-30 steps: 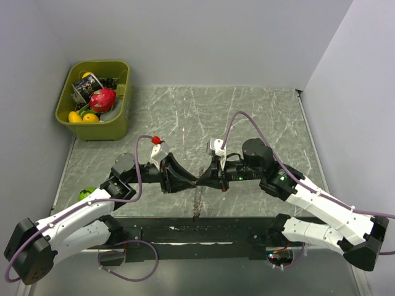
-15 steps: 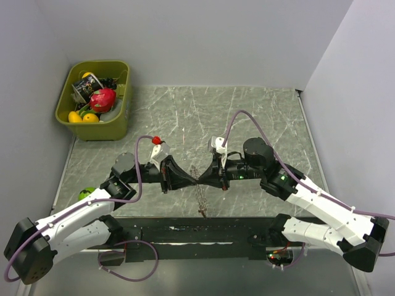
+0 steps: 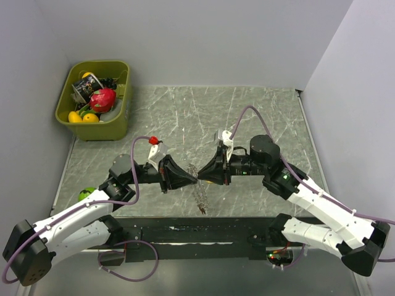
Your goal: Put the keys on the keyring
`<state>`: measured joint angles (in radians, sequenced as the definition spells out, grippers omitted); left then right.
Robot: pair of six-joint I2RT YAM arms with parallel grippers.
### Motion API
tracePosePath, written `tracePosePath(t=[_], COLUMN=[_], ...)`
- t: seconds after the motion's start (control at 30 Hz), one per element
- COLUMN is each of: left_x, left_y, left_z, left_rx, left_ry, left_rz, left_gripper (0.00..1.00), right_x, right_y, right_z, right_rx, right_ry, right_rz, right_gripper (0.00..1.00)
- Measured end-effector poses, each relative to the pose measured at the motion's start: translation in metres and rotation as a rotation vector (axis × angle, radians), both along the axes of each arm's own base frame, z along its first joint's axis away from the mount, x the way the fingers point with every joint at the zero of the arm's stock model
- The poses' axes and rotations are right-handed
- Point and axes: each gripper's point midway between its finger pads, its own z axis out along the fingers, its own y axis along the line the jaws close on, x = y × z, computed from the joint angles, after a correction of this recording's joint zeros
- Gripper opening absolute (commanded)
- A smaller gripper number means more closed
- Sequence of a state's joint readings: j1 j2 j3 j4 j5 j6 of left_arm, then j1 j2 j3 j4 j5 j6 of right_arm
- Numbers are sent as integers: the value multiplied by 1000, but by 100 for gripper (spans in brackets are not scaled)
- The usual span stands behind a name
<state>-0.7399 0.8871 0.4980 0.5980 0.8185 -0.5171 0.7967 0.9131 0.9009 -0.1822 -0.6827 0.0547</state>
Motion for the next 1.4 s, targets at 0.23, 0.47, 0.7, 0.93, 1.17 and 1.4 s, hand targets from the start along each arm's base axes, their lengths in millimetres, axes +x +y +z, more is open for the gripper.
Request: tracePosePath(t=[0.23, 0.47, 0.7, 0.93, 1.17, 1.4], left_x=[1, 1, 4, 8, 10, 11], left_y=[0, 0, -1, -3, -4, -6], left_z=[-1, -6, -8, -11, -11, -7], left_rx=[5, 20, 27, 34, 29, 12], left_ry=[6, 23, 34, 47, 49, 49], left_rz=[4, 5, 21, 35, 43, 36], left_gripper=[1, 1, 3, 7, 5, 1], right_x=[-1, -1, 0, 1, 1, 4], right_y=[1, 2, 3, 3, 3, 3], right_z=[2, -1, -2, -2, -4, -5], right_rx=[13, 6, 3, 3, 0, -2], right_ry=[16, 27, 29, 27, 30, 28], right_rz=[11, 25, 23, 16, 15, 4], right_gripper=[0, 0, 0, 0, 0, 0])
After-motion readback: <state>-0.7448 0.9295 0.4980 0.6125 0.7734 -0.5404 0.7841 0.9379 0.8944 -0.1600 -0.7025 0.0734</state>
